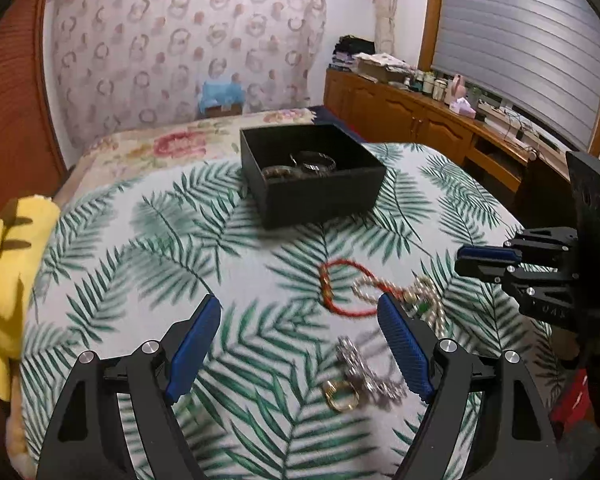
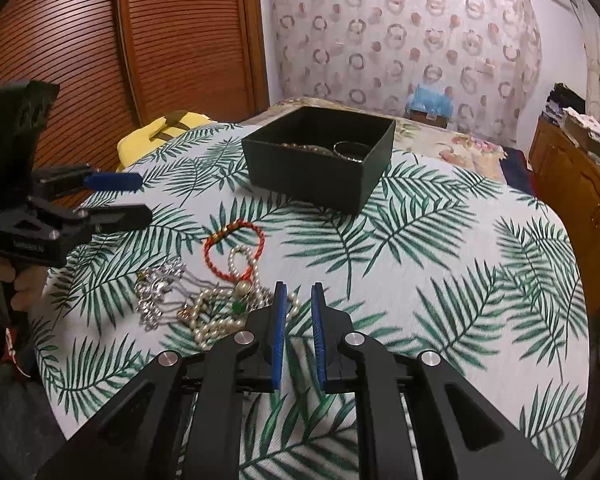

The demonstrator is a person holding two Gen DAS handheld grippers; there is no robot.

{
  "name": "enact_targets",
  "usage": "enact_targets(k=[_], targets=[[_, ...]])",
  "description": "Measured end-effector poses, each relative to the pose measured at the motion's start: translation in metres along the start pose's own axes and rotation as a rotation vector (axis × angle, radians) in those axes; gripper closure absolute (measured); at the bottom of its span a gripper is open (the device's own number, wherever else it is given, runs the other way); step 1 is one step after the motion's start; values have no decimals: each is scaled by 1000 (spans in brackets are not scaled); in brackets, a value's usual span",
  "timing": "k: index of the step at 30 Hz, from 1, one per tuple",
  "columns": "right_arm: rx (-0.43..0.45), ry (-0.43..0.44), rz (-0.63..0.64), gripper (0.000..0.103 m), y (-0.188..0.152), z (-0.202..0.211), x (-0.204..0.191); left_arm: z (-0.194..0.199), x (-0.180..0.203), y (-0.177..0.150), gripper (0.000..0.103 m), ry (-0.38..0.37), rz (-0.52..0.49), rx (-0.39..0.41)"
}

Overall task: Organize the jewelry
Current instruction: 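Move the left tool to the silver brooch and close on it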

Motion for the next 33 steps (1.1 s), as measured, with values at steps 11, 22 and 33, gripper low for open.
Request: enact_targets(k=[11, 22, 33], targets=[[-28, 8, -37, 80, -32, 8, -6, -13, 34, -26, 26, -60, -55, -80], [-32, -10, -30, 80, -43, 8, -9, -25, 58, -32, 26, -81, -137, -126], [-28, 1, -43, 80, -43, 9, -8, -31, 62, -35, 36, -53, -183, -135]])
Point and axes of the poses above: each gripper's, at about its wrist camera, not at the fingertips, and z roughly against the way its jaws point, x to its right, y to its top, the point moved 8 cm from there along -z, roughly the way its jaws point, and after that the axes turned 9 degrees about -z, right-handed, at the moved point
